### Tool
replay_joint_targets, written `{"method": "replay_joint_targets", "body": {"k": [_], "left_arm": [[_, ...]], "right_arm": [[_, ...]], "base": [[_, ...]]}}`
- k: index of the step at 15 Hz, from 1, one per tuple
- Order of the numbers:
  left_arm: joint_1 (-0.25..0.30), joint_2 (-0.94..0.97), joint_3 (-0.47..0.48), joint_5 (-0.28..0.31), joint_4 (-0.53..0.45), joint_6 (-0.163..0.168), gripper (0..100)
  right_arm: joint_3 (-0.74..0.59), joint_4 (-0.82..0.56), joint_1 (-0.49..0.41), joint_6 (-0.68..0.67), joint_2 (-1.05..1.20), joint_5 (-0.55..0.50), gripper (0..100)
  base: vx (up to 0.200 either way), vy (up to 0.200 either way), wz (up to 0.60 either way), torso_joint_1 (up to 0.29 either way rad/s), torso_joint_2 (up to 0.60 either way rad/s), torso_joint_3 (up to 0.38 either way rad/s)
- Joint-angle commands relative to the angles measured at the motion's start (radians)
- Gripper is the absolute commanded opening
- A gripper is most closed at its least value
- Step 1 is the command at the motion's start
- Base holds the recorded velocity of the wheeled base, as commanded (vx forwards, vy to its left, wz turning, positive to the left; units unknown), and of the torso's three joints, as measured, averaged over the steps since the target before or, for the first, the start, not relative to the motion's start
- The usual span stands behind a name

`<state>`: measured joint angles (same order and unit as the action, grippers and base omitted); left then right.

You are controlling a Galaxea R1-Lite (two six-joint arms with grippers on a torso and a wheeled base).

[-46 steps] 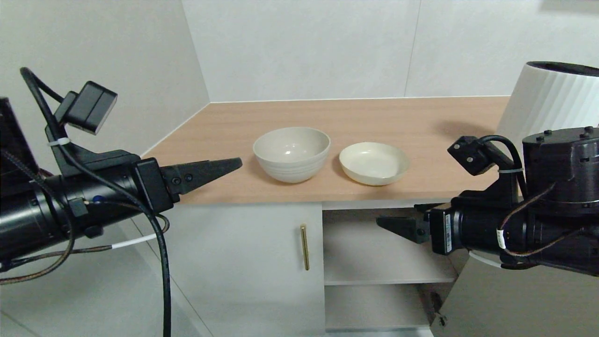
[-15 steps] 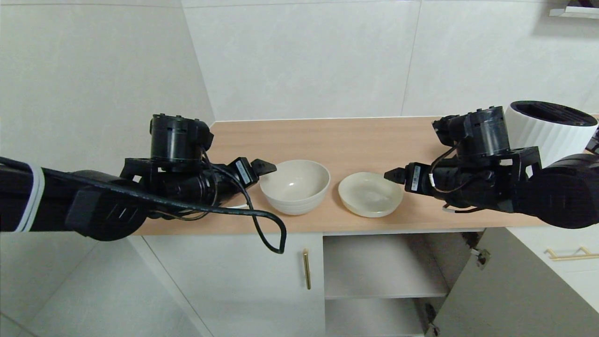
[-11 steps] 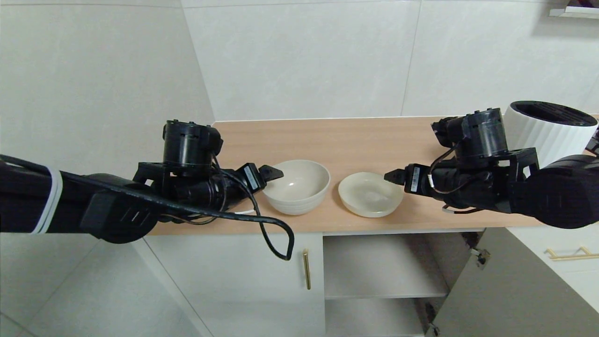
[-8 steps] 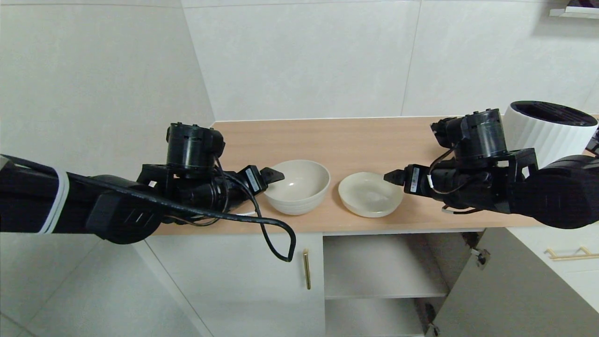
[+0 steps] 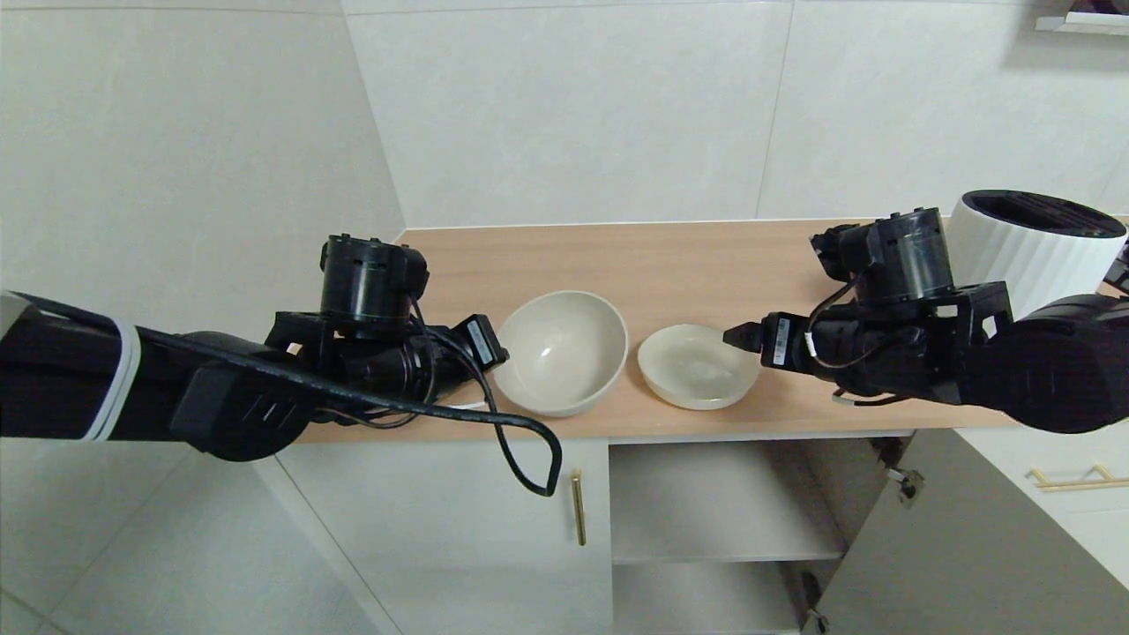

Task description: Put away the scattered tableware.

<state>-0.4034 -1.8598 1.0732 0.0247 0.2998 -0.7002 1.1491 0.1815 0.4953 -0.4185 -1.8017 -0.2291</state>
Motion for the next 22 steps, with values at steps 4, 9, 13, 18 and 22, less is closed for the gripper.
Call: {"method": "replay_joint_targets", "body": {"k": [4, 9, 13, 18, 22], "left_arm": [[0.000, 0.007, 0.001, 0.000, 0.001, -0.001, 0], [0.000, 0.008, 0.002, -0.002, 0.001, -0.008, 0], [0.000, 0.011, 0.002, -0.002, 0.001, -0.008, 0], [0.000, 0.011, 0.002, -0.002, 0.001, -0.008, 0], [0.000, 0.011, 0.002, -0.002, 0.001, -0.008, 0]], "right_arm": [[-0.002, 0.001, 0.002, 0.000, -0.001, -0.001, 100], [0.029, 0.000, 0.002, 0.000, -0.057, -0.081, 100], [0.046, 0.001, 0.002, 0.000, -0.107, -0.099, 100], [0.058, 0.001, 0.002, -0.002, -0.139, -0.101, 100], [0.058, 0.001, 0.002, -0.002, -0.151, -0.101, 100]], "base": [[0.000, 0.000, 0.00, 0.000, 0.00, 0.000], [0.000, 0.000, 0.00, 0.000, 0.00, 0.000], [0.000, 0.000, 0.00, 0.000, 0.00, 0.000], [0.000, 0.000, 0.00, 0.000, 0.00, 0.000], [0.000, 0.000, 0.00, 0.000, 0.00, 0.000]]}}
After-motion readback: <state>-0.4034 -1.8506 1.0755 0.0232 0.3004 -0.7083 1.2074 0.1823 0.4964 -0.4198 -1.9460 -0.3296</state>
